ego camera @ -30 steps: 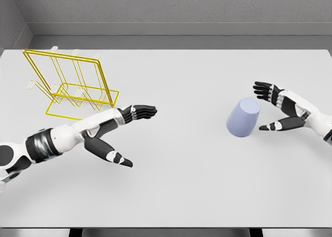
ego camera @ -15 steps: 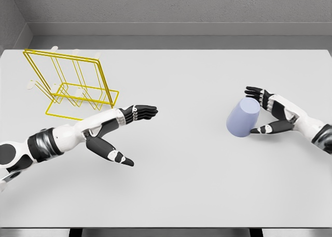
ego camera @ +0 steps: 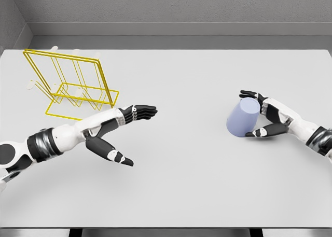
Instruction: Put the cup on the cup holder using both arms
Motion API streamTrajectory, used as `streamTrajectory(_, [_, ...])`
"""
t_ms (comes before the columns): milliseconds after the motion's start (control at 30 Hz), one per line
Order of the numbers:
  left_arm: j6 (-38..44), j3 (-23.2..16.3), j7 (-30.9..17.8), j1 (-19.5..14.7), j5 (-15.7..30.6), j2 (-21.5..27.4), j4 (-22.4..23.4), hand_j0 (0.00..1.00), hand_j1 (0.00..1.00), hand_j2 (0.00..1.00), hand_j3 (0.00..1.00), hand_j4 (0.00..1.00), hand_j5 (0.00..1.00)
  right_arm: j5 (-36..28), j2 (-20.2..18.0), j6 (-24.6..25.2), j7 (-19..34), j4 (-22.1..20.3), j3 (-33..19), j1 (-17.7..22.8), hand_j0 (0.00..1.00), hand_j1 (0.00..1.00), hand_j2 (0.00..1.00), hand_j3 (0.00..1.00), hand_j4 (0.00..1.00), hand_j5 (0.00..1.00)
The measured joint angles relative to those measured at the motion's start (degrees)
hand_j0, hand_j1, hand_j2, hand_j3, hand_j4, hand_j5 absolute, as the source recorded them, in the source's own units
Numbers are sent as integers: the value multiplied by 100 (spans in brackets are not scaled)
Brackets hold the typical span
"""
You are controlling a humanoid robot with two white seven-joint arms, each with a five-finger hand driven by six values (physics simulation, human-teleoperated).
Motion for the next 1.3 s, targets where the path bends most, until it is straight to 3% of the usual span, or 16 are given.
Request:
streamTrajectory(200, [-47,45,23,70,4,-55,0,100,100,100,100,100,100,4,57,0,-3,-2,4,0,96,96,96,96,96,96])
streamTrajectory(333, [-551,12,5,97,-1,-183,0,100,100,100,100,100,100,5,88,0,-13,-7,4,0,86,86,86,86,86,86])
streamTrajectory(400, [-843,3,22,378,-21,-212,1,100,100,100,100,100,100,4,94,0,-25,-8,5,-9,78,78,78,78,78,78])
streamTrajectory(467, [-1014,6,41,369,-40,-248,3,100,100,100,100,100,100,1,100,0,-32,-10,5,-9,72,72,72,72,72,72])
streamTrajectory(633, [-1152,48,49,395,-81,-425,7,100,100,100,100,100,100,2,106,2,-39,-24,3,-9,64,64,64,64,64,64])
streamTrajectory(1300, [-1194,59,54,518,-167,-543,8,100,100,100,100,100,100,65,99,0,-14,-479,-1,-79,62,62,62,62,62,62])
